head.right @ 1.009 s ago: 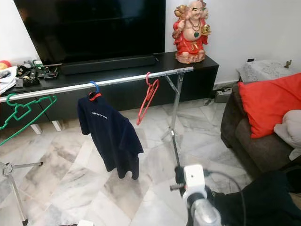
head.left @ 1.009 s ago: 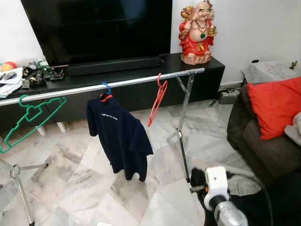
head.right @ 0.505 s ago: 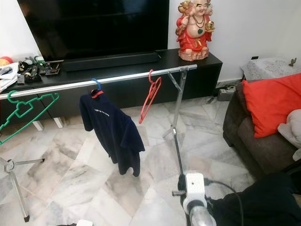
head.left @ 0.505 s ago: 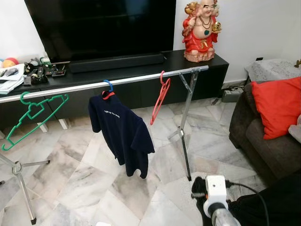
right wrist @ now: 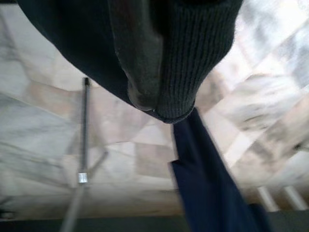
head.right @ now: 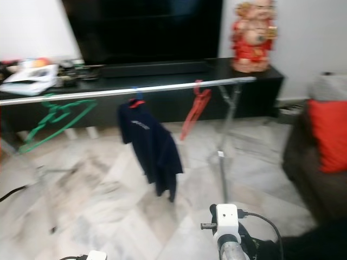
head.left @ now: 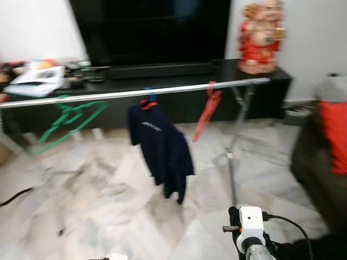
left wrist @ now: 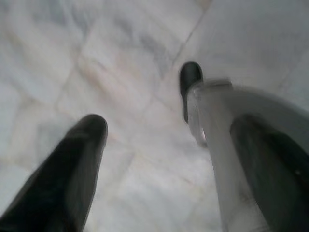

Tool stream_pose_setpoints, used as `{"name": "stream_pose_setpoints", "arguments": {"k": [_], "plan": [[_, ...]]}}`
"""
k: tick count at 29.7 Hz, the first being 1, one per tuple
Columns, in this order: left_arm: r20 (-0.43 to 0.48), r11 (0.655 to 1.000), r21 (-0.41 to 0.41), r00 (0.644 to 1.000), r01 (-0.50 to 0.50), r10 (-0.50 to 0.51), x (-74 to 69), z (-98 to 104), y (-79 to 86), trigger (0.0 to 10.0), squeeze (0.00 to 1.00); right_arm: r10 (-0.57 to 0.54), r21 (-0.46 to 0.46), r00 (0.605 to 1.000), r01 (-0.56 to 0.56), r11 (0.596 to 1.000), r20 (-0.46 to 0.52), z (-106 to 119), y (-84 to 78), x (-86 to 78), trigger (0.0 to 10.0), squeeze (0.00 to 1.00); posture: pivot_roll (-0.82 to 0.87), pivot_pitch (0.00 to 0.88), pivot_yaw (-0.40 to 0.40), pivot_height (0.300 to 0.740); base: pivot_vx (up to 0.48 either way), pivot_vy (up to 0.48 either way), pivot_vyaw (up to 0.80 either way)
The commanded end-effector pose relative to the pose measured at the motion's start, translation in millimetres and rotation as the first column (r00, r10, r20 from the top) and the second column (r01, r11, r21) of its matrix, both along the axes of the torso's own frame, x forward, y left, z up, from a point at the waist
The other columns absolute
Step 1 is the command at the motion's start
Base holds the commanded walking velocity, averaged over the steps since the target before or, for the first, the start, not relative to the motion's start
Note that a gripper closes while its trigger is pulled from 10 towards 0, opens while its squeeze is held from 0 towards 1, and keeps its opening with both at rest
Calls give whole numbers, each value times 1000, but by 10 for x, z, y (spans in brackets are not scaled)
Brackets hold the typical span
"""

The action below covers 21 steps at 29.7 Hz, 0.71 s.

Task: Hang hanger

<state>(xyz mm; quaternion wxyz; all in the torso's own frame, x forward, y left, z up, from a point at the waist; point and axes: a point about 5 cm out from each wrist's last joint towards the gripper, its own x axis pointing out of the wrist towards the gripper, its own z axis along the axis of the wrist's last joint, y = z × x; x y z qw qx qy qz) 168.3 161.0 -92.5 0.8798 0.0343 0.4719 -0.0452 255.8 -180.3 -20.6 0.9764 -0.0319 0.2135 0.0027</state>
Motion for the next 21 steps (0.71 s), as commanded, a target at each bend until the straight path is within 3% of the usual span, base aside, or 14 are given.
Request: {"name": "stream_pose_setpoints", "arguments": {"k": [1,21], "plan": [[-5,1000,11,1000,-1,1,4,1,30,10000,0,3,19,1000,-3,1000,1,-1,50,21,10000,0,20,39,78,740,0,0,0],[-6,1000,8,1000,-9,9,-19,-6,45,10000,0,-4,18,1000,5,1000,-16,-51,56,-21,10000,0,9,16,91,740,0,0,0]]}}
